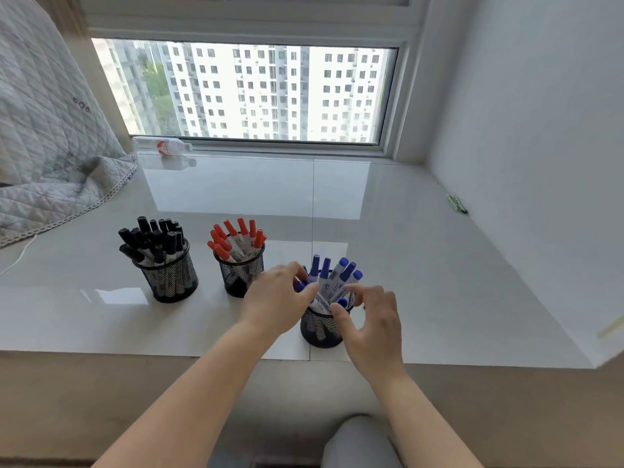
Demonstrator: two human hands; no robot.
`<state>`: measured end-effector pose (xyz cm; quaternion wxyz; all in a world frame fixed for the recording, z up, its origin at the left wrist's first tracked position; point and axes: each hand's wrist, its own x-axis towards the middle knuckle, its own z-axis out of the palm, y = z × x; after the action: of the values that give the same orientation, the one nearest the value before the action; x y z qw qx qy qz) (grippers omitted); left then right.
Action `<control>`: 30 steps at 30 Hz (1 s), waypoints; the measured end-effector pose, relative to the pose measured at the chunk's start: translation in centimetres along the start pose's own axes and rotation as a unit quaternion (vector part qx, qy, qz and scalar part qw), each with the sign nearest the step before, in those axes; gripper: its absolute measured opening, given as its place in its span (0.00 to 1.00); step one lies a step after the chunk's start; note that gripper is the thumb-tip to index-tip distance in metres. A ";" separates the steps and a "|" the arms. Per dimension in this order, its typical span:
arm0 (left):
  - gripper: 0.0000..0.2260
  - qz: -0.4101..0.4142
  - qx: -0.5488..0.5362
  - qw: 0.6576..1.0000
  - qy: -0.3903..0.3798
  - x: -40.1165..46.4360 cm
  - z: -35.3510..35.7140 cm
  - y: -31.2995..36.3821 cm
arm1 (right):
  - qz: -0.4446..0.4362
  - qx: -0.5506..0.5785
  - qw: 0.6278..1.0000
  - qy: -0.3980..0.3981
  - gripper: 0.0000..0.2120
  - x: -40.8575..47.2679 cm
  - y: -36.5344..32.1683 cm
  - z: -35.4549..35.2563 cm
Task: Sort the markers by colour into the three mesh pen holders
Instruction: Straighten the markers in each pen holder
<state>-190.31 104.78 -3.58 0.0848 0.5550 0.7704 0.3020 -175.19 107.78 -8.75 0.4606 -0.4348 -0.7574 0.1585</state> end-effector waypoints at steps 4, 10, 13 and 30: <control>0.09 -0.015 0.060 0.998 -0.016 0.8 0.4 0.6 | 0.006 -0.042 0.997 -0.065 0.05 1.5 0.1 -0.2; 0.11 0.035 0.086 0.995 0.022 1.2 -0.1 1.4 | 0.012 -0.077 0.989 -0.127 0.08 3.6 0.4 -1.2; 0.10 0.055 0.049 0.994 0.084 1.5 -1.8 1.4 | 0.015 -0.015 0.996 -0.084 0.10 4.9 -0.3 -2.6; 0.04 -0.277 -0.669 0.689 0.022 1.2 -2.5 -1.2 | 0.421 0.544 0.726 0.017 0.01 7.2 -2.0 -5.1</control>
<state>-192.93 104.70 -1.96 0.4964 0.1059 0.4845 0.7125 -173.33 111.63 -0.74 0.5169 -0.3871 -0.2723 0.7133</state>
